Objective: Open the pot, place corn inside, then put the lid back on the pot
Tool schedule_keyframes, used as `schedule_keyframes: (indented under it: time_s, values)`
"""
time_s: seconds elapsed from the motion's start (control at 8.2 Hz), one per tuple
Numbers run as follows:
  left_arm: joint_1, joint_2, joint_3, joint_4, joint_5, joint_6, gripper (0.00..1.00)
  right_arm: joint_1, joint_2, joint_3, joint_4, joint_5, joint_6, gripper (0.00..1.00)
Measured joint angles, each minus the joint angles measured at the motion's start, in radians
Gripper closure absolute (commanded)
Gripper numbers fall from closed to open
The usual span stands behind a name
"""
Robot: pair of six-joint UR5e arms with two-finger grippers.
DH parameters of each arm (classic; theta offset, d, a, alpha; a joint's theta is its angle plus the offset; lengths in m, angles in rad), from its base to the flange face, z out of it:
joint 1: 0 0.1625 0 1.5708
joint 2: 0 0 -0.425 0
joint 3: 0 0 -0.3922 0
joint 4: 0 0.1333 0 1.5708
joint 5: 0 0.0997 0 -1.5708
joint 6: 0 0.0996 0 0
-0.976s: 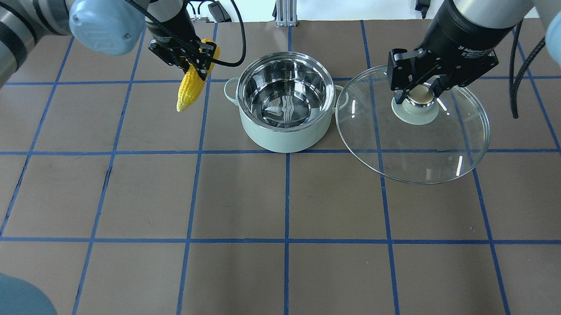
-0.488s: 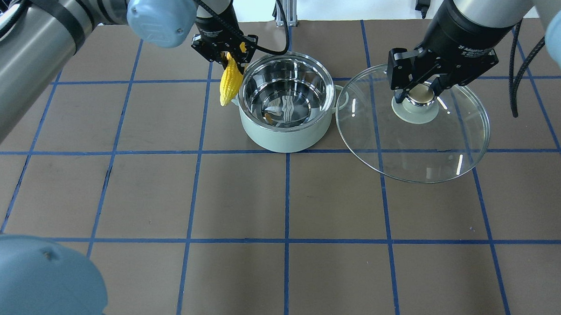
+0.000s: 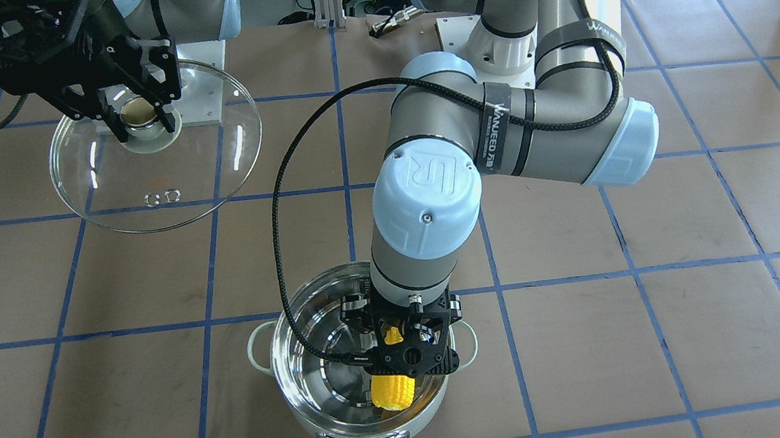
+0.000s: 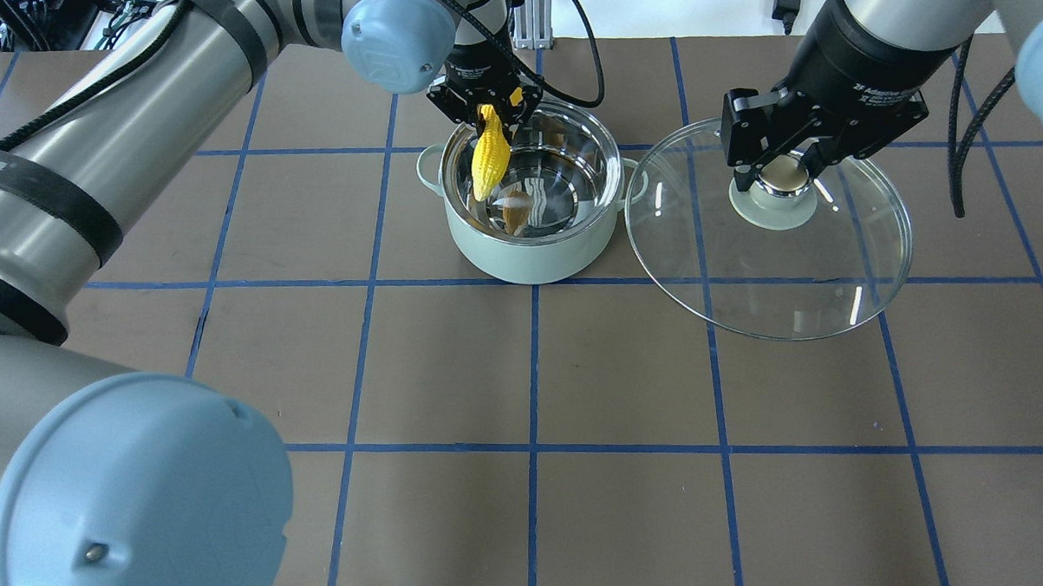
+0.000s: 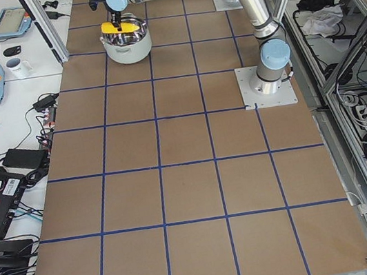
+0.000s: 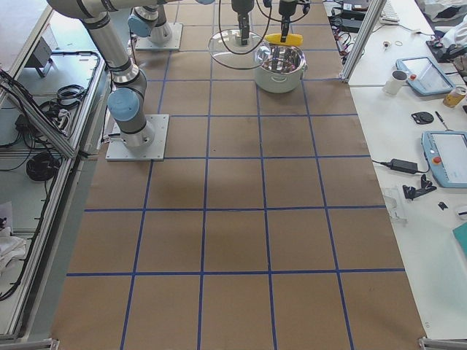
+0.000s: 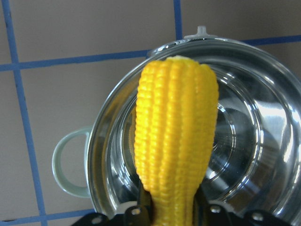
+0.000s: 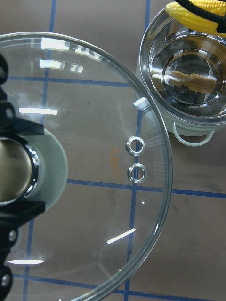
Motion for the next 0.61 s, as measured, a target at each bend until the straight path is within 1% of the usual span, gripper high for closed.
schedule_keyframes:
  time_s: [0.24,0.49,0.61]
  values:
    - [-0.011,-0.029,0.003,0.004,-0.002,-0.017,1.00,0.000,-0.001,0.000,0.001,-0.001,0.000,0.81]
    - [-0.019,-0.041,0.004,0.015,-0.037,-0.030,1.00,0.001,-0.002,0.000,0.000,0.000,0.000,0.81]
    - [-0.021,-0.050,0.004,0.030,-0.049,-0.032,0.63,0.001,-0.002,-0.001,0.000,0.000,0.000,0.81]
